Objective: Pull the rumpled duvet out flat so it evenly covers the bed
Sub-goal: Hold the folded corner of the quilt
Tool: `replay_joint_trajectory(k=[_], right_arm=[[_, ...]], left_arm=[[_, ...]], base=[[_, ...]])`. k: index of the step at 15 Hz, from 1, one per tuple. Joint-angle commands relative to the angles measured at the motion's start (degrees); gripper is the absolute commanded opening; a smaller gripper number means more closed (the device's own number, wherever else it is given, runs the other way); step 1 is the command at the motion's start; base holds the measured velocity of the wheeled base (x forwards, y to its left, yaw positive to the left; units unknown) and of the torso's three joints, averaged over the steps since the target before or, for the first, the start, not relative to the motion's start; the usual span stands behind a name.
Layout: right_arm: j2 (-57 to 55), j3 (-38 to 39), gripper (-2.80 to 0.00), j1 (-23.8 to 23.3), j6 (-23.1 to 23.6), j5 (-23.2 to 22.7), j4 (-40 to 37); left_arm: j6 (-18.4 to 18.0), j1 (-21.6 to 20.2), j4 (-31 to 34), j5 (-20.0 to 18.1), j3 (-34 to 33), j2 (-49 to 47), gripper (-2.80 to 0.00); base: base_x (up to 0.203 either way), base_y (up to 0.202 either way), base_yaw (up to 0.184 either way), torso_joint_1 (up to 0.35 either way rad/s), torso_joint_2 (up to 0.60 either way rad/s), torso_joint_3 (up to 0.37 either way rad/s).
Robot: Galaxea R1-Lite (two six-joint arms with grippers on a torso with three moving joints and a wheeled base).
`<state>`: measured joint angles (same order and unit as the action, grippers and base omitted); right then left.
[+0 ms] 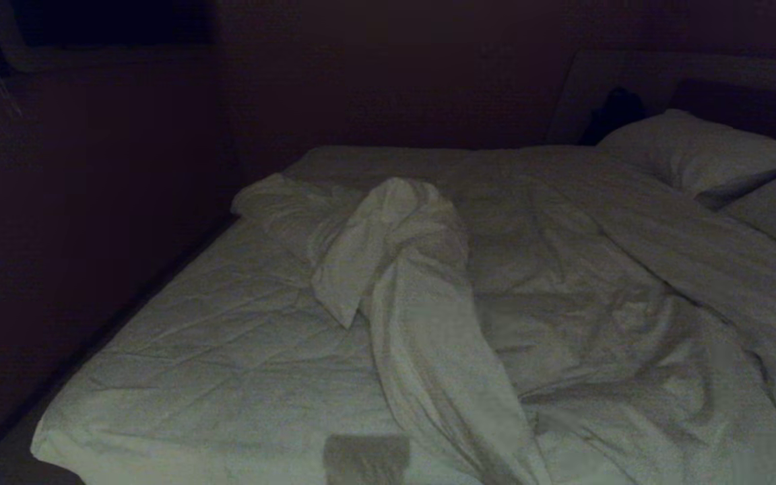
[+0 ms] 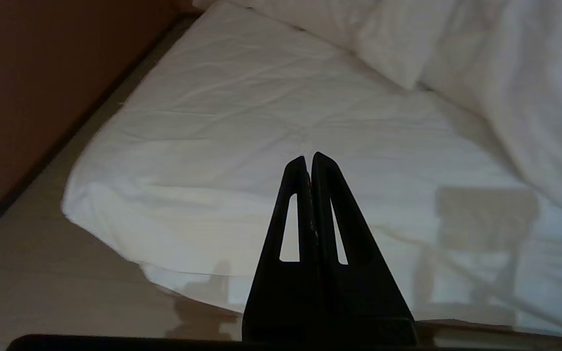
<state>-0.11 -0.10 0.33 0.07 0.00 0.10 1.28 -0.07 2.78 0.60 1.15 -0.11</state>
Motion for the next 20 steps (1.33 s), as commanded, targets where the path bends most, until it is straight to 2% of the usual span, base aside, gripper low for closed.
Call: replay_joint_trajectory(k=[1,16,20], right_arm=[[0.02,0.01,-2.8,0.02,0.02,0.0,-0.1],[0.02,0.01,-2.8,0.02,0.02,0.0,-0.08],[0.02,0.01,-2.8,-0.06,0.02,0.0,-0.02]], left_arm=[[0.03,-0.01,0.03,0.02,0.0,0.02,-2.8],[0.12,-0.01,0.03,0.02,0.0,0.02,-2.8],[0.3,-0.01,0.03,0.02,-0.07,0.02,-2.8]], base=[[0.0,0.195,0.0,0.004,0.01,0.001],[0.0,0.193,0.001,0.003,0.0,0.002],[0.0,0.039,0.002,0.001,0.0,0.002]])
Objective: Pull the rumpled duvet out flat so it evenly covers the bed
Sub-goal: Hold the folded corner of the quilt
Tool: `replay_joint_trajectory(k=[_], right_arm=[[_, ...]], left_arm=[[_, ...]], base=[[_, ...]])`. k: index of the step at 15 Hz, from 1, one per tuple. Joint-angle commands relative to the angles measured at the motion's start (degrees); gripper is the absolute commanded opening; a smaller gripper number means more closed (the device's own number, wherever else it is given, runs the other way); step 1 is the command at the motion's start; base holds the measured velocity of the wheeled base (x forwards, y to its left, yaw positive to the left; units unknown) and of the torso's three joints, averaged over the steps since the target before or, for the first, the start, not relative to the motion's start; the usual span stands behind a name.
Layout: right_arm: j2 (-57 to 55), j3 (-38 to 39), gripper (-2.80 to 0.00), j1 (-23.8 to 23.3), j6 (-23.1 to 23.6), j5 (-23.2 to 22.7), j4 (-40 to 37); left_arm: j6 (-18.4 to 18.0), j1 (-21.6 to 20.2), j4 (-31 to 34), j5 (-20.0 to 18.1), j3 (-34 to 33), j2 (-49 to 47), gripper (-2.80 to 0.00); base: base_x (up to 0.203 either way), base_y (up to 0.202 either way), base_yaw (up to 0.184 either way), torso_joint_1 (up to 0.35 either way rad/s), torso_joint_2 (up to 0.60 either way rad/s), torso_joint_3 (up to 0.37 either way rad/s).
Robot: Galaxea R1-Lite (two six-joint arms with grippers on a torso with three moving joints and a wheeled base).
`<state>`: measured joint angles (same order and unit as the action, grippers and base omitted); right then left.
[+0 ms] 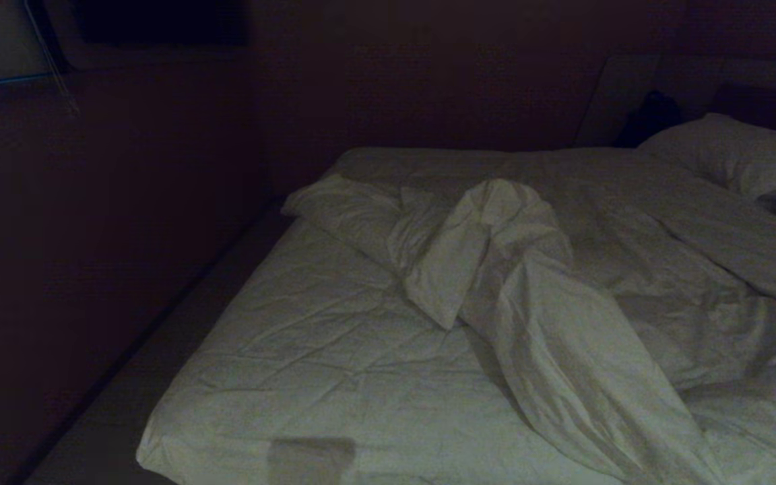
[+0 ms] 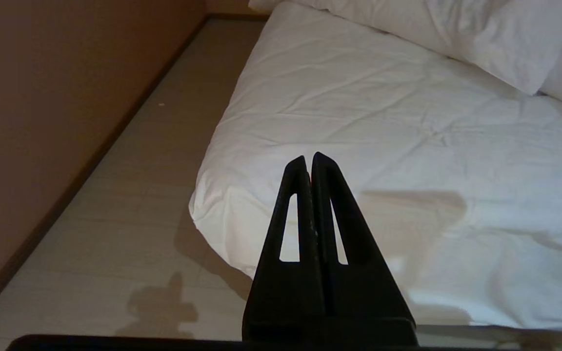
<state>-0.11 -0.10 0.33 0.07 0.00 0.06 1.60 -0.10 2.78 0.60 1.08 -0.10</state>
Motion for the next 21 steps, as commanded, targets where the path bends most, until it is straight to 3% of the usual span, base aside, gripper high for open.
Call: replay_joint_trajectory(k=[1,21], right_arm=[[0.02,0.01,-2.8,0.02,-0.04,0.0,-0.02],[0.02,0.01,-2.8,-0.06,0.01,0.0,0.03]], left_arm=[[-0.01,0.01,0.03,0.02,0.06,0.02,-2.8],[-0.01,0.01,0.03,0.02,0.04,0.02,-2.8]], base=[[0.0,0.0,0.0,0.0,0.0,0.0],[0.0,0.0,0.0,0.0,0.0,0.0]])
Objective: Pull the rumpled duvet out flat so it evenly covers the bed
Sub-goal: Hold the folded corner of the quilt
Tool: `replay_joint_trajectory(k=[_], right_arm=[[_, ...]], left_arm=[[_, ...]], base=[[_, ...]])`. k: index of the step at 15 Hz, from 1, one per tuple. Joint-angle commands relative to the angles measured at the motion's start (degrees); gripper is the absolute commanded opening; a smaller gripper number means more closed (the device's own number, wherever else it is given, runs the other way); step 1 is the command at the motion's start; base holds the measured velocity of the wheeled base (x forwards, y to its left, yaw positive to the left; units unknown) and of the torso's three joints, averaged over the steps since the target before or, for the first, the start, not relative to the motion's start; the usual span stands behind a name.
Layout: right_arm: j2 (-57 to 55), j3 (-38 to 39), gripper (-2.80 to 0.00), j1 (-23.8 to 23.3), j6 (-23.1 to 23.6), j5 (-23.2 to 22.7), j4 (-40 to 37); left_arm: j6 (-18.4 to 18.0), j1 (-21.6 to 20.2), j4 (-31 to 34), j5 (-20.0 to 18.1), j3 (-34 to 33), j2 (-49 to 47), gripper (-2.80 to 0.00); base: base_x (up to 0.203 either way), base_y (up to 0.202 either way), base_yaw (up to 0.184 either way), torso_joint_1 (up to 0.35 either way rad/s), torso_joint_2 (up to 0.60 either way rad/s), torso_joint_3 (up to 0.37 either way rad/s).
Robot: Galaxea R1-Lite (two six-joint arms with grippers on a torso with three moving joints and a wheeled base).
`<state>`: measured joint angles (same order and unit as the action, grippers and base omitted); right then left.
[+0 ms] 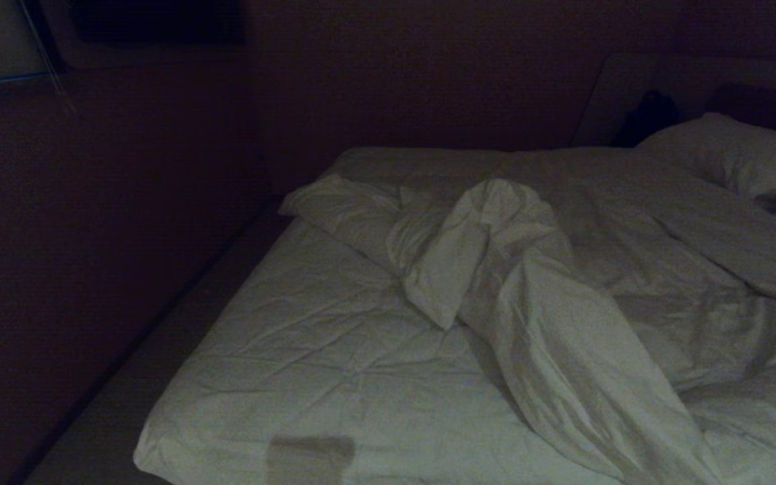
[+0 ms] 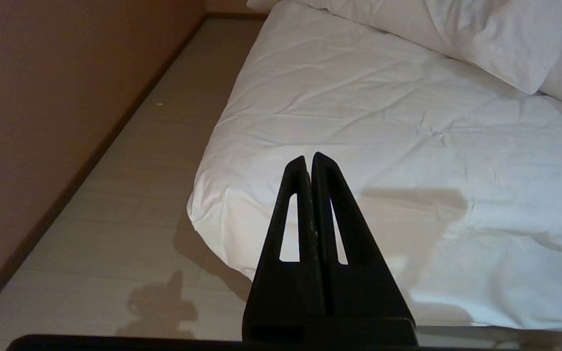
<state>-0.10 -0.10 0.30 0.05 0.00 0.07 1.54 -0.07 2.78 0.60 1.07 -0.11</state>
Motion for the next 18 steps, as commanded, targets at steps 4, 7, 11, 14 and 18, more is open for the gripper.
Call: replay_joint_trajectory(k=[4,7,11,14,18], right_arm=[[0.08,0.01,-2.8,0.05,0.04,0.0,0.01],[0.1,0.01,-2.8,0.05,0.04,0.0,0.01],[0.1,0.01,-2.8,-0.04,0.04,0.0,0.01],[0.1,0.01,-2.8,0.02,0.04,0.0,0.01],[0.1,0.01,-2.8,-0.04,0.04,0.0,0.01]], left_arm=[[0.05,-0.01,0.03,0.02,0.06,0.02,-2.8],[0.05,-0.01,0.03,0.02,-0.02,0.02,-2.8],[0.05,-0.01,0.03,0.02,0.03,0.02,-2.8],[0.05,-0.01,0.03,0.02,-0.01,0.02,-2.8],[0.05,-0.01,0.03,0.02,-0.01,0.02,-2.8]], base=[[0.0,0.0,0.0,0.0,0.0,0.0],[0.0,0.0,0.0,0.0,0.0,0.0],[0.0,0.0,0.0,0.0,0.0,0.0],[0.0,0.0,0.0,0.0,0.0,0.0],[0.0,0.0,0.0,0.0,0.0,0.0]])
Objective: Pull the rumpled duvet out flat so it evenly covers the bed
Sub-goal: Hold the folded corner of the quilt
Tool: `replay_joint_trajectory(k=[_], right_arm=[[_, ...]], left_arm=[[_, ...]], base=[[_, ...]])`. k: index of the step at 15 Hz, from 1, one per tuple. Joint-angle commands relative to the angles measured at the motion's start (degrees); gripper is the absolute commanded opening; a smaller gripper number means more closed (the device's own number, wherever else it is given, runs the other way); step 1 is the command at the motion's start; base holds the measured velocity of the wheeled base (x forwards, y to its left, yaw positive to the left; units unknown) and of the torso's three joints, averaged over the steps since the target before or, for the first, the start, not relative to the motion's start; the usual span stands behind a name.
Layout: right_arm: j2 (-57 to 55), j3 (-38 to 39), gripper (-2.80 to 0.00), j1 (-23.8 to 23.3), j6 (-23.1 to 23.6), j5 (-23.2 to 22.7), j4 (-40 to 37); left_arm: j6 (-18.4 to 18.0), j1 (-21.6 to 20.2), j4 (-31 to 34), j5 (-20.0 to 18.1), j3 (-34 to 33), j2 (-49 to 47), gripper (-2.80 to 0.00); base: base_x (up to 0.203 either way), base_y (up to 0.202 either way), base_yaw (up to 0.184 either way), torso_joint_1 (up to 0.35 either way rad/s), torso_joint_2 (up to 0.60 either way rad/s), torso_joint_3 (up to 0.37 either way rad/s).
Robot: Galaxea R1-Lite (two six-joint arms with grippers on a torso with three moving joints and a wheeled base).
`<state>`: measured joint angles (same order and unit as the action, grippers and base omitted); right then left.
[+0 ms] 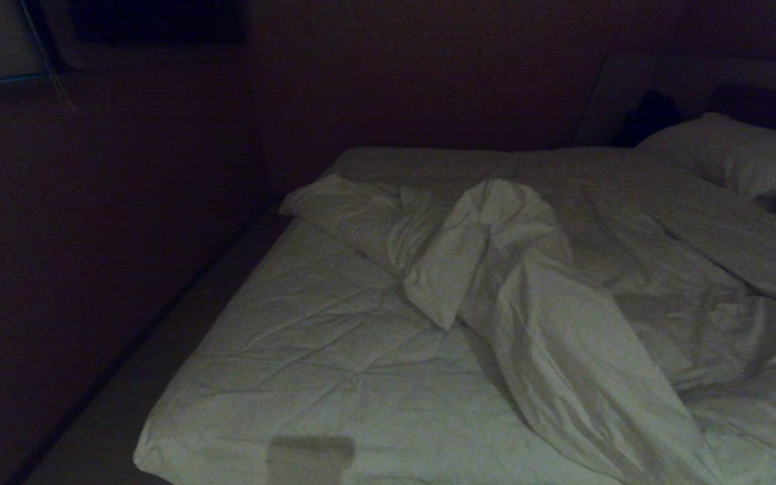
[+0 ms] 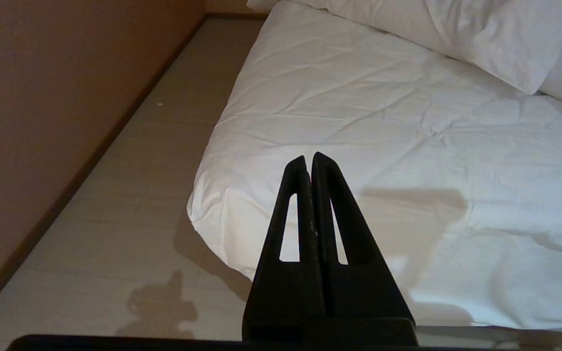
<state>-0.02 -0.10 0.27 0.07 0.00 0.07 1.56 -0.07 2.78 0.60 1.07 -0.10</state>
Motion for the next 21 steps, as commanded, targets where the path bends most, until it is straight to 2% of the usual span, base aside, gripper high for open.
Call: replay_joint_trajectory(k=[1,10,15,21], right_arm=[[-0.06,0.01,-2.8,0.02,0.01,0.0,-0.01],[-0.15,-1.26,-2.8,0.08,0.81,-0.09,0.09],[-1.55,-8.97,-2.8,0.08,0.73,-0.53,-2.43],[-17.72,-23.26,-2.8,-0.03,0.74,-0.25,-3.64]], left_arm=[[0.02,-0.01,0.03,0.02,0.04,0.01,-2.8],[0.02,-0.01,0.03,0.02,-0.01,0.01,-2.8],[0.02,-0.01,0.03,0.02,0.06,0.01,-2.8],[0.02,-0.01,0.03,0.02,-0.02,0.01,-2.8]], base=[[0.0,0.0,0.0,0.0,0.0,0.0],[0.0,0.0,0.0,0.0,0.0,0.0],[0.0,0.0,0.0,0.0,0.0,0.0],[0.0,0.0,0.0,0.0,0.0,0.0]])
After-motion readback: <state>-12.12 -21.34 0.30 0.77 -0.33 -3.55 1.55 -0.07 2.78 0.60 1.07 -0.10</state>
